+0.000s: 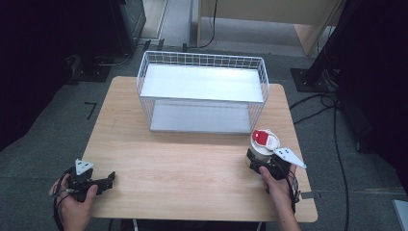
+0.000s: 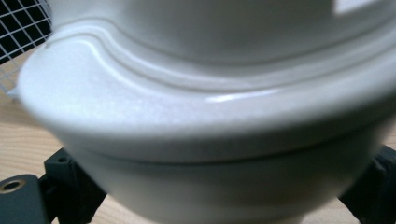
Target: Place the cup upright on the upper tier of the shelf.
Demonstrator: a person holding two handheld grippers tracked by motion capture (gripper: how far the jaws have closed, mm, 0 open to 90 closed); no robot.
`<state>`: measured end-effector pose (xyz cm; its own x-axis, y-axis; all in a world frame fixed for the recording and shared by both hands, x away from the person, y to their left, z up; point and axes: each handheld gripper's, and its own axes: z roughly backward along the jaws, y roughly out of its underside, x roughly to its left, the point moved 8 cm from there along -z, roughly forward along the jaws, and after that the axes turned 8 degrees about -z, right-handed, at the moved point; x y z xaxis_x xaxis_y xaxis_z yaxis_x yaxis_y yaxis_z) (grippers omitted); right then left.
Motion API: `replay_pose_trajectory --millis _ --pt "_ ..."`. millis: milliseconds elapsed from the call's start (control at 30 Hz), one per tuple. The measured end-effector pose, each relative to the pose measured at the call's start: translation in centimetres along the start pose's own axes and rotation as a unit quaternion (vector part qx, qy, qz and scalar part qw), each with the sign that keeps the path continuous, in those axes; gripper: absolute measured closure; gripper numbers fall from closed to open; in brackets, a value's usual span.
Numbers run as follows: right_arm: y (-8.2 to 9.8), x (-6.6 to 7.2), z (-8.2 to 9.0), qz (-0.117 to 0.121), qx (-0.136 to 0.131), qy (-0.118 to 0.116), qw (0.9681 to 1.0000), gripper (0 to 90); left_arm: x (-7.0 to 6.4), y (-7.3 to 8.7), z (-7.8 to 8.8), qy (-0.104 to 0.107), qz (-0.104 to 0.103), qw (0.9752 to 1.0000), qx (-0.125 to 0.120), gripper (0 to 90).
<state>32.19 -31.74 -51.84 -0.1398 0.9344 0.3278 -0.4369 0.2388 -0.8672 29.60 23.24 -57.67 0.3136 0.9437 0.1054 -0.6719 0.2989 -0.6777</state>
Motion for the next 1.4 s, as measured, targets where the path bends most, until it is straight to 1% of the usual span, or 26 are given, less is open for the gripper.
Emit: replay_pose_trajectory --millis 67,133,200,233,267,300,433,533,633,767,900,933,967,1200,1400 --pt "0.0 0.1 -0.2 -0.004 -0.003 0.001 1.0 5.2 0.0 0.0 0.0 0.0 0.0 1.0 0.0 0.4" --pt "0.0 0.1 -0.4 -0.004 -0.006 0.004 1.0 5.3 0.0 0.0 0.0 0.0 0.0 1.0 0.0 0.4" --pt "-0.1 0.1 -0.4 0.001 -0.013 0.007 0.9999 7.8 0.0 0.0 0.0 0.0 0.0 1.0 0.0 0.4" --pt "-0.1 0.1 -0.4 0.008 -0.017 0.013 0.9997 10.5 0.0 0.0 0.0 0.0 0.0 1.0 0.0 0.4" --pt "-0.1 0.0 -0.4 0.013 -0.025 0.024 0.9993 11.3 0.0 0.0 0.0 0.0 0.0 1.0 0.0 0.4" --pt "-0.1 0.0 -0.4 0.01 -0.027 0.024 0.9993 11.4 0.0 0.0 0.0 0.0 0.0 1.0 0.0 0.5" --pt "-0.1 -0.1 -0.3 0.014 -0.036 0.02 0.999 11.6 0.0 0.0 0.0 0.0 0.0 1.0 0.0 0.5" --pt "-0.3 0.0 -0.2 0.018 -0.045 0.012 0.9988 11.7 0.0 0.0 0.0 0.0 0.0 1.0 0.0 0.4" --pt "-0.8 0.4 0.1 0.021 -0.057 0.002 0.9982 11.8 0.0 0.0 0.0 0.0 0.0 1.0 0.0 0.4" --pt "-1.9 1.2 0.4 0.025 -0.071 -0.005 0.9972 11.8 0.0 0.0 0.0 0.0 0.0 1.0 0.0 0.4" --pt "-2.8 2.4 0.6 0.028 -0.082 -0.016 0.9961 11.9 0.0 0.0 0.0 0.0 0.0 1.0 0.0 0.4" --pt "-2.8 2.4 0.6 0.028 -0.082 -0.016 0.9961 11.9 0.0 0.0 0.0 0.0 0.0 1.0 0.0 0.4" --pt "-3.2 3.0 0.7 0.031 -0.087 -0.022 0.9955 11.9 0.0 0.0 0.0 0.0 0.0 1.0 0.0 0.4" --pt "-5.0 5.3 0.7 0.046 -0.1 -0.041 0.9931 11.9 0.0 0.0 0.0 0.0 0.0 1.0 0.0 0.4" --pt "-7.1 7.1 0.7 0.049 -0.116 -0.053 0.9906 11.9 0.0 0.0 0.0 0.0 0.0 1.0 0.0 0.4"
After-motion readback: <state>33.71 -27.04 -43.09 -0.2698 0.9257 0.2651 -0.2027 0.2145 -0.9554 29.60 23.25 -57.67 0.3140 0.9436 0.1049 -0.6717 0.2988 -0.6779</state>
